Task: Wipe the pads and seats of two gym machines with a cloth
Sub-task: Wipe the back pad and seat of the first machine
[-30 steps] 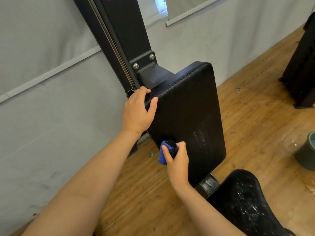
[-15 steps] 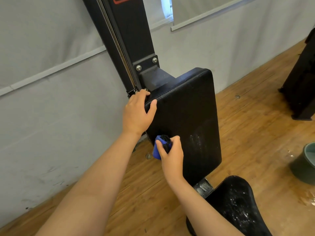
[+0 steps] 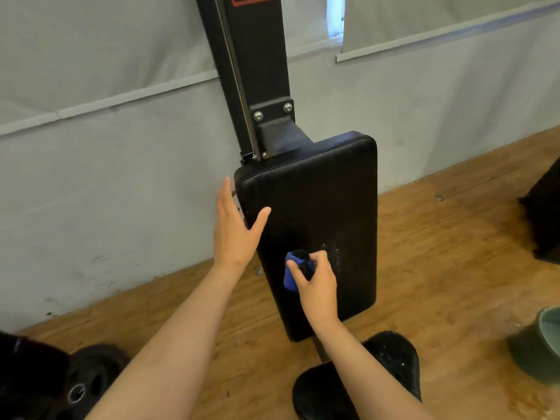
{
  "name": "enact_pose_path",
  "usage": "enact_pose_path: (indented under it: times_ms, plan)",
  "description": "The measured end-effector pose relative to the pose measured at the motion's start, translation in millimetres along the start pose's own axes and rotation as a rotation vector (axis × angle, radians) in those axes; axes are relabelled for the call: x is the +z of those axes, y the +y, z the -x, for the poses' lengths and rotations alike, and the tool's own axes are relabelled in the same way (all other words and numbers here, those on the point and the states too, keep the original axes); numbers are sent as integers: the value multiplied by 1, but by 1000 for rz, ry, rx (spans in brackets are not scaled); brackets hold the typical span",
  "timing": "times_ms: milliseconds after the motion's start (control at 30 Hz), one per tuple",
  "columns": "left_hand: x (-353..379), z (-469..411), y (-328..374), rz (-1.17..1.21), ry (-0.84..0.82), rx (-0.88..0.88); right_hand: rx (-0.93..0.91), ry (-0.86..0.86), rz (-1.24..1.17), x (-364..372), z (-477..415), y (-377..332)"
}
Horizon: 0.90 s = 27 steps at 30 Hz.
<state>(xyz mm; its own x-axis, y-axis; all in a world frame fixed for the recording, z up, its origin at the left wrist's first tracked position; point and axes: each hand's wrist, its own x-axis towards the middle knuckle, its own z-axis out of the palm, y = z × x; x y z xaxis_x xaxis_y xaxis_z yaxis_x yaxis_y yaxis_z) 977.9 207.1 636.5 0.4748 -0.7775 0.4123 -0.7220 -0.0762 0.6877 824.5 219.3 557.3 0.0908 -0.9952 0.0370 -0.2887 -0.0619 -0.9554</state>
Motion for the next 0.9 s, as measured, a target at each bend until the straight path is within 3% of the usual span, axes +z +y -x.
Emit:
enact_pose_path:
  times_ms: [233, 433, 600, 900]
  plan:
    - [31, 56, -2, -32, -19, -151, -103, -163, -56, -50, -25, 15]
    - [72, 84, -5, 60, 55, -425, -127, -263, -13, -92, -50, 62]
    - [97, 98, -21, 178, 129, -375, -135, -229, -70, -99, -56, 107]
    - [138, 123, -78, 399, 195, -312, -415, 15, -276, -72, -70, 139]
